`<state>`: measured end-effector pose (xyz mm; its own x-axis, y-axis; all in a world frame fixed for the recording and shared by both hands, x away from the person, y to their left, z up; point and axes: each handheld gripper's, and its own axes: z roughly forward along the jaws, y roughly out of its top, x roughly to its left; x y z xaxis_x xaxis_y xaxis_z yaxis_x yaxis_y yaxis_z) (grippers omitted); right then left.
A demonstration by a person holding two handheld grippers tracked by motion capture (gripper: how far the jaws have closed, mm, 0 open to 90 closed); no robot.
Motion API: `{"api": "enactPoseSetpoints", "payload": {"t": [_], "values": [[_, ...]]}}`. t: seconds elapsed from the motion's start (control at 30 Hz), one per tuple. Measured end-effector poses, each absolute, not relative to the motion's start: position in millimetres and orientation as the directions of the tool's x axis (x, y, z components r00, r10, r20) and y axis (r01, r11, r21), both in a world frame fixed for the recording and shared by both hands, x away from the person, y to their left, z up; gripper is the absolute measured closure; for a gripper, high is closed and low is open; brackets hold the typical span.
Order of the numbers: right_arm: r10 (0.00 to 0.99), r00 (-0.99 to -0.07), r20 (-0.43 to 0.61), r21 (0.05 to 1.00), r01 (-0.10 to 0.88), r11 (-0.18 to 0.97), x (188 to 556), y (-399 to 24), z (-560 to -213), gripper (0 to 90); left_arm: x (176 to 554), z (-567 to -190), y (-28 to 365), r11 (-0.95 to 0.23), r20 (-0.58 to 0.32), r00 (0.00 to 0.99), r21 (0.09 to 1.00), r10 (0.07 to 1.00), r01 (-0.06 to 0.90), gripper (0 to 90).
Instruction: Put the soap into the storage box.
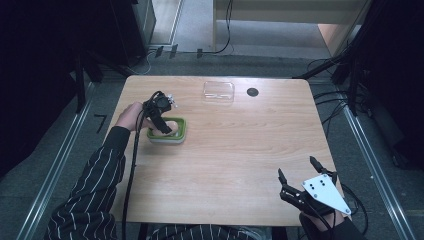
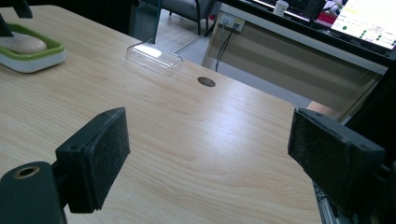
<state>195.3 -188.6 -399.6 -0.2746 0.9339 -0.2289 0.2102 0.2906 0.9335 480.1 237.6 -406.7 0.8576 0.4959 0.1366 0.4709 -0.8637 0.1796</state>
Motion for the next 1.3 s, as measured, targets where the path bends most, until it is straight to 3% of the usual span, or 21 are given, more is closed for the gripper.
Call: {"api": "enactPoseSetpoints", "payload": {"t": [0.2,0.53,1.3], "values": [[0.933,-0.274,-0.234,0.932,0.21,0.296,195,-188,-400,13.4,475,-404,234,-0.85,0.111,0.847,0.168,0.519,0.499,13.2],[0.936,-0.268,-0.23,0.935,0.207,0.289,194,-190,-400,13.4,455,-407,229,-0.853,0.098,0.848,0.093,0.521,0.513,2.3],[0.936,-0.268,-0.229,0.936,0.203,0.287,193,-190,-400,13.5,402,-408,220,-0.843,0.1,0.837,0.05,0.537,0.535,1.5]]}}
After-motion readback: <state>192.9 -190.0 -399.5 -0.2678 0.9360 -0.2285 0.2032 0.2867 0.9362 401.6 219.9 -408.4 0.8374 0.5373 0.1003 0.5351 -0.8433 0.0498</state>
